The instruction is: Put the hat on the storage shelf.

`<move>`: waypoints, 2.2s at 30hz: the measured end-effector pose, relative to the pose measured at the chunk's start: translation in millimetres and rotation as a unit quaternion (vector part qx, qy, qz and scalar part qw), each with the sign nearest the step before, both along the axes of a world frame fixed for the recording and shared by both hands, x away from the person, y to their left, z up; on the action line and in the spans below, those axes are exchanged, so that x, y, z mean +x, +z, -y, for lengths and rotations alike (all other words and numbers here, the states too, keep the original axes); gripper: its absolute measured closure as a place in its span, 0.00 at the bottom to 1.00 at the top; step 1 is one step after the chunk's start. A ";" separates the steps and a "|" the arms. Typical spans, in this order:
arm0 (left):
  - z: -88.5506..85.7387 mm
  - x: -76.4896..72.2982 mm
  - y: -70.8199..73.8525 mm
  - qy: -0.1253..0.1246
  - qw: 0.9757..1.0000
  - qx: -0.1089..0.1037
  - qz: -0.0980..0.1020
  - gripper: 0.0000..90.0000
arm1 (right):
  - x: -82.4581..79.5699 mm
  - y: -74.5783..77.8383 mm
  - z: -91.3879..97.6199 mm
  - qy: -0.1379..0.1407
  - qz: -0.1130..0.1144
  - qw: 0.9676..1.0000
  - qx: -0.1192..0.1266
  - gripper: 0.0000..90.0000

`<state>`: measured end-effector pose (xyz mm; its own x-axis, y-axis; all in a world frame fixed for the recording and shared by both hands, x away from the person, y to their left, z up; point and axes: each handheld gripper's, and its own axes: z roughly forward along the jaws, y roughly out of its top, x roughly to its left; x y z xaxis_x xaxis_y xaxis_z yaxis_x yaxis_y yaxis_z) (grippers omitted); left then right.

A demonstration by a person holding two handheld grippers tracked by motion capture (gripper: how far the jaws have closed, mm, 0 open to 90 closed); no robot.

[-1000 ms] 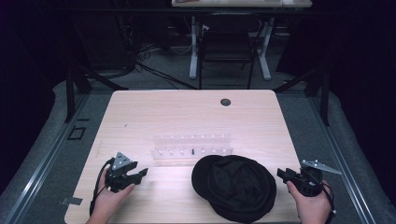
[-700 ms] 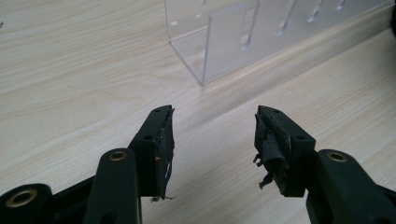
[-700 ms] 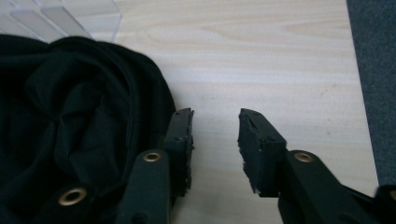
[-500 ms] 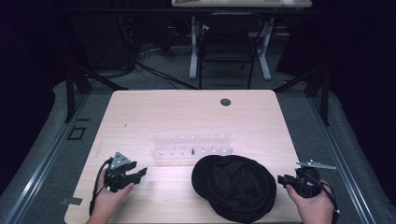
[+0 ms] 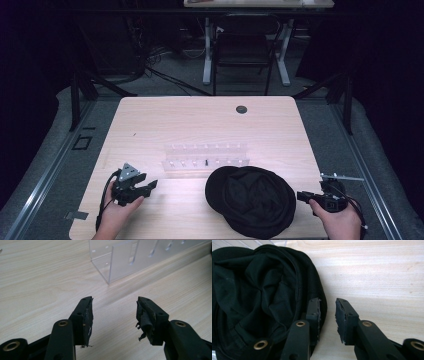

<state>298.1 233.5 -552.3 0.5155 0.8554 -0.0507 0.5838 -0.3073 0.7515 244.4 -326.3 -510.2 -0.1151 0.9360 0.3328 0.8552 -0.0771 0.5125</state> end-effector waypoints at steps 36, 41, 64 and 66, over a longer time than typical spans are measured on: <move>-3.6 1.5 0.0 0.000 1.000 -0.019 -0.018 0.56 | 24.4 -4.9 -0.5 0.016 -0.033 0.999 0.019 0.97; -3.5 1.5 0.2 0.000 1.000 -0.017 -0.019 0.56 | 36.8 -2.9 4.9 0.017 -0.041 0.999 0.010 0.96; -1.6 1.7 -1.5 -0.004 1.000 -0.014 -0.026 0.55 | 47.2 1.9 4.8 0.054 -0.176 0.983 -0.017 0.89; -1.7 1.8 -1.7 -0.004 1.000 -0.013 -0.026 0.55 | 48.7 2.2 1.9 0.045 -0.185 0.981 -0.029 0.88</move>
<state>299.9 235.2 -553.9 0.5187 0.8491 -0.0994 0.6201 -0.2937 0.7275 293.1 -328.2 -508.0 -0.0800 0.9461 0.3138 0.9855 0.0279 0.1671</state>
